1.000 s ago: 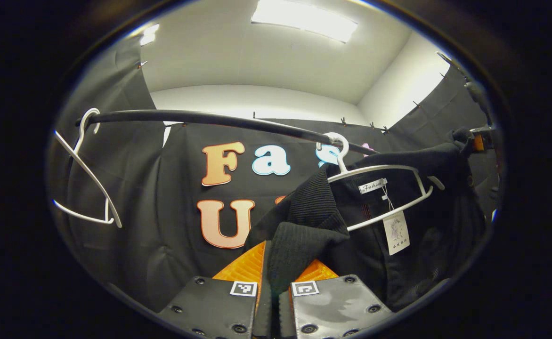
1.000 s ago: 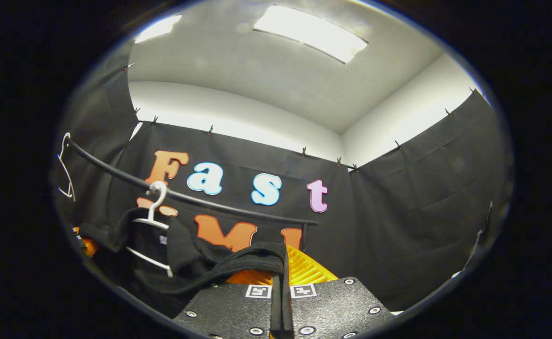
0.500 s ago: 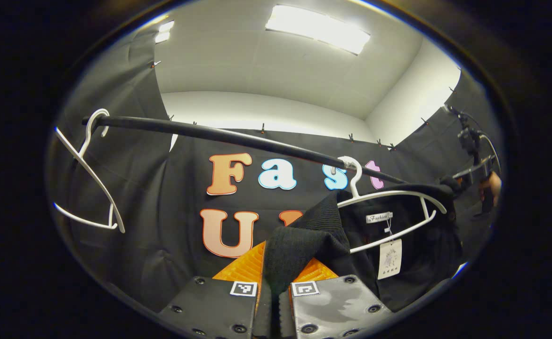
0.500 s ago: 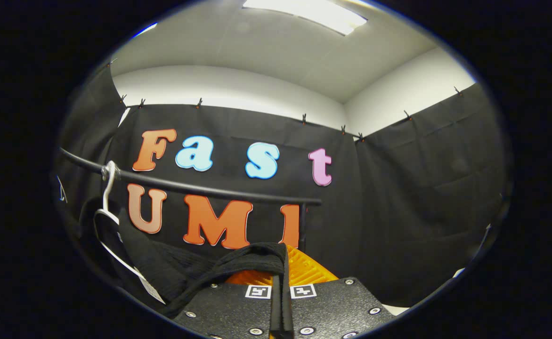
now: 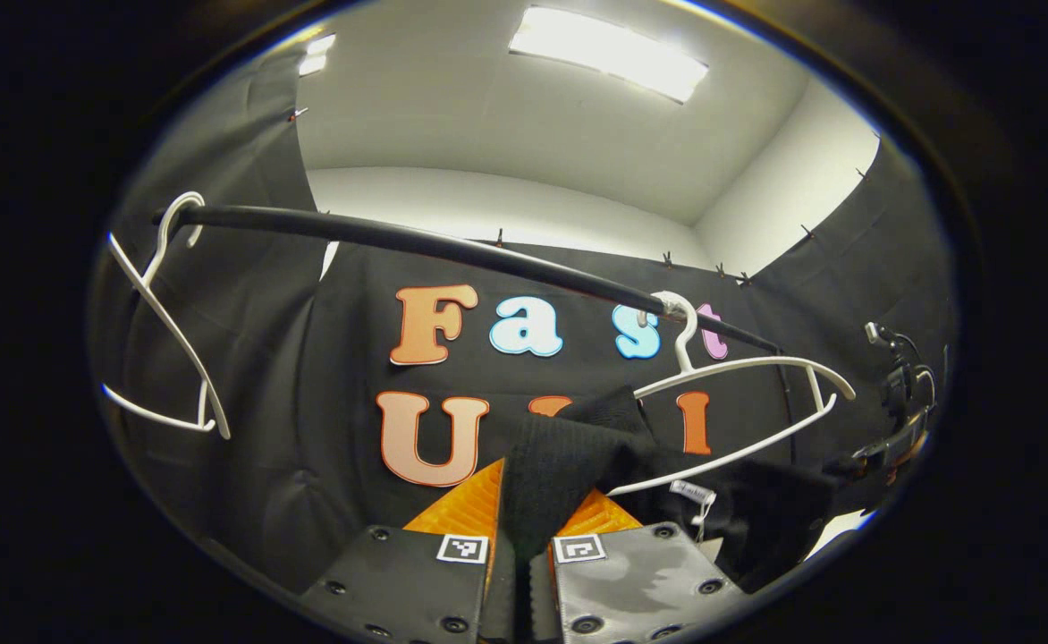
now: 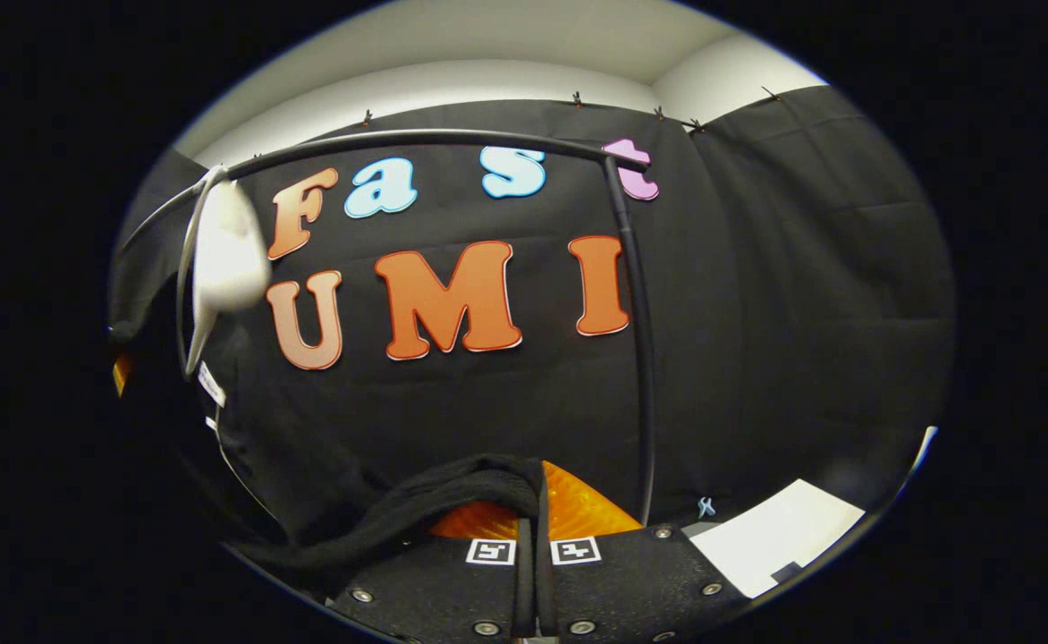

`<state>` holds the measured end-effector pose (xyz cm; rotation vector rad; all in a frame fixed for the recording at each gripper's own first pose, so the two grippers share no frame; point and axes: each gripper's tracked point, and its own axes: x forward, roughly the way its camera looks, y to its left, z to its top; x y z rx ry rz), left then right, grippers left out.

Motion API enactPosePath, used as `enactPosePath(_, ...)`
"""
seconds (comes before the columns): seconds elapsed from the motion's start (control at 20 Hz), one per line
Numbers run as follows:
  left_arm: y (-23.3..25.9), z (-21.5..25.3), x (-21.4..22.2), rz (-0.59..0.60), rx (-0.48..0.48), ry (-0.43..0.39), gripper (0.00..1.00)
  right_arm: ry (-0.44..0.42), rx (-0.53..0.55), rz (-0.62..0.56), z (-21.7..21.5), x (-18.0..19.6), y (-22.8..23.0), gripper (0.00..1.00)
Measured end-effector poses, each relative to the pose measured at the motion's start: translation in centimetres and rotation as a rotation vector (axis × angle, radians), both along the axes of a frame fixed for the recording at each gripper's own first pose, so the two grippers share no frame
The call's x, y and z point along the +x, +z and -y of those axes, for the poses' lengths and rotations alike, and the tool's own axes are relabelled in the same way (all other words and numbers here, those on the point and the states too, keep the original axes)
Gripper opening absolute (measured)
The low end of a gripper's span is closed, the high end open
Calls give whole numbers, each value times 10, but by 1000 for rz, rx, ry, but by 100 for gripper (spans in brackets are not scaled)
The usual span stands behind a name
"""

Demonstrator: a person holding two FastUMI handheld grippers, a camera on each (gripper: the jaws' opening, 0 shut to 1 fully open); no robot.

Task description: Grasp the clothes on the hanger with both hands and then place them into the laundry hamper below.

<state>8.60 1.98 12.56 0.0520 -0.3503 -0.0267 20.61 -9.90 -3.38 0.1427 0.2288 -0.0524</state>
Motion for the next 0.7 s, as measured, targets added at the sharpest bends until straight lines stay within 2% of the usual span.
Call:
enactPosePath(0.1, 3, -1, 7, -3, 8, 0, 16, 36, 13, 19, -23, -14, 0, 0)
enactPosePath(0.2, 10, -2, 14, -2, 37, 5, 13, 71, -4, 32, -45, -27, 3, 0)
enactPosePath(0.45, 37, -41, 35, 37, 85, 127, 13, 155, -70, 72, -85, -45, 22, 0)
enactPosePath(0.5, 36, -53, 39, 35, 80, 152, 16, 168, -69, 84, -92, -48, 27, 0)
enactPosePath(0.7, 25, -76, 62, -25, 80, 179, 13, 196, -78, 109, -108, -64, 32, 0)
